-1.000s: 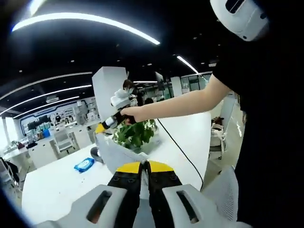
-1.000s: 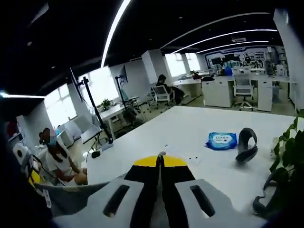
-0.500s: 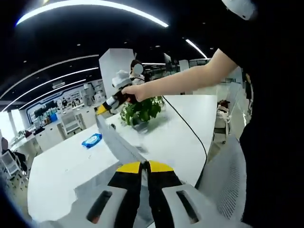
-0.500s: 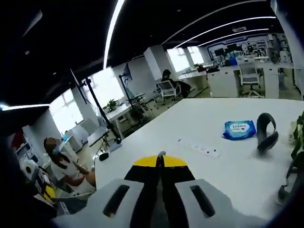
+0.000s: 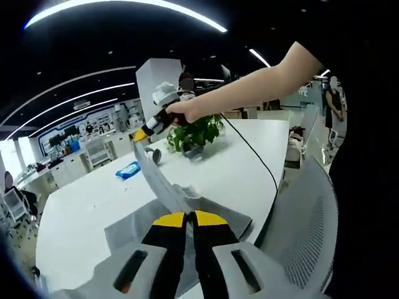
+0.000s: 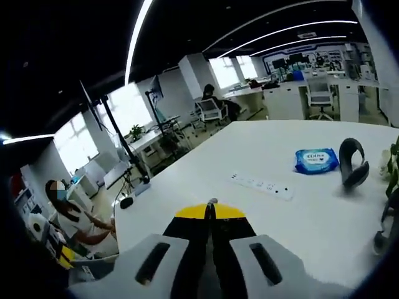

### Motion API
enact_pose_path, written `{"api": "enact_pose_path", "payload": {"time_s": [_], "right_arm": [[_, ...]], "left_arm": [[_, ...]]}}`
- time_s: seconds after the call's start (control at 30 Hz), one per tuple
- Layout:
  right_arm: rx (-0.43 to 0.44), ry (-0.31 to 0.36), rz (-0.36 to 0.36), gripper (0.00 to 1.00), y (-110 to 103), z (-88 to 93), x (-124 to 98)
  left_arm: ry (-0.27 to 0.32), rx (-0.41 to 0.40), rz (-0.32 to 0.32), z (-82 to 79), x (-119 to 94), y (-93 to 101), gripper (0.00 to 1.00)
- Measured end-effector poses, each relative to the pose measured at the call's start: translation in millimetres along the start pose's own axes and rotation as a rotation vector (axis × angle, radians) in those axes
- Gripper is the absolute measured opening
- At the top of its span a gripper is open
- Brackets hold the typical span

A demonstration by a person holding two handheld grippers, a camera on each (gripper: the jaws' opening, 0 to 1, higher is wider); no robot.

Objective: Fold the towel on the table until its edges align and the towel forms a compact rectangular stack.

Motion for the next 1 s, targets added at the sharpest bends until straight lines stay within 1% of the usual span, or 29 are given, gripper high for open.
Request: {"api": "enact_pose_path", "payload": {"time_s": [0.03, 0.07, 0.1, 0.13, 0.23, 0.33, 0.47, 0.53, 0.6, 0.67, 0.73, 0.8, 0.87, 1.0], "right_arm": [[-0.003, -0.001, 0.004, 0.00, -2, 1.2, 2], [-0.006, -0.005, 0.012, 0.00, -8, 3.2, 4], [-0.001, -0.009, 0.015, 0.00, -11, 4.5, 6], [0.001, -0.010, 0.017, 0.00, -12, 5.3, 7], [0.004, -0.019, 0.027, 0.00, -15, 6.8, 10], [-0.006, -0.031, 0.032, 0.00, -22, 9.1, 13], [0.000, -0.033, 0.028, 0.00, -28, 9.7, 19], [0.016, -0.034, 0.023, 0.00, -28, 8.8, 22], [0.013, -0.032, 0.023, 0.00, -30, 7.6, 24], [0.013, -0.029, 0.016, 0.00, -32, 6.7, 27], [0.020, -0.027, 0.011, 0.00, -34, 6.4, 30], [0.025, -0.032, 0.010, 0.00, -36, 7.4, 33], [0.026, -0.034, 0.009, 0.00, -37, 9.6, 35], [0.023, -0.070, 0.014, 0.00, -32, 16.1, 46]], "left_arm": [[-0.005, 0.005, -0.002, 1.9, -1, -0.9, 0.04], [-0.023, 0.019, -0.010, 10.2, -1, -4.8, 0.04], [-0.028, 0.019, -0.010, 12.2, -2, -5.8, 0.04], [-0.038, 0.012, -0.012, 19.0, -2, -8.9, 0.04], [-0.039, -0.007, -0.010, 25.8, -4, -10.8, 0.04], [-0.029, -0.024, -0.005, 29.6, -6, -10.5, 0.04], [-0.019, -0.043, -0.022, 36.7, -8, -12.0, 0.04], [-0.016, -0.083, -0.028, 39.0, -11, -13.5, 0.04], [0.010, -0.105, -0.037, 38.2, -14, -14.8, 0.04], [0.029, -0.108, -0.037, 37.2, -18, -14.8, 0.04], [0.029, -0.103, -0.052, 39.5, -21, -17.1, 0.03], [0.019, -0.119, -0.069, 44.0, -22, -20.5, 0.03], [0.024, -0.136, -0.073, 46.5, -23, -22.5, 0.03], [0.012, -0.163, -0.091, 58.1, -24, -27.6, 0.04]]}}
Point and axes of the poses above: the point that each gripper's makers call its tool centre point, and the gripper's own axes: x roughly forward along the fingers, y roughly to its right, z roughly out of its underside, the point moved 10 cm from there along -x, roughly backward along the fingers, and after that the axes turned 6 degrees about z, right-handed, at the moved point
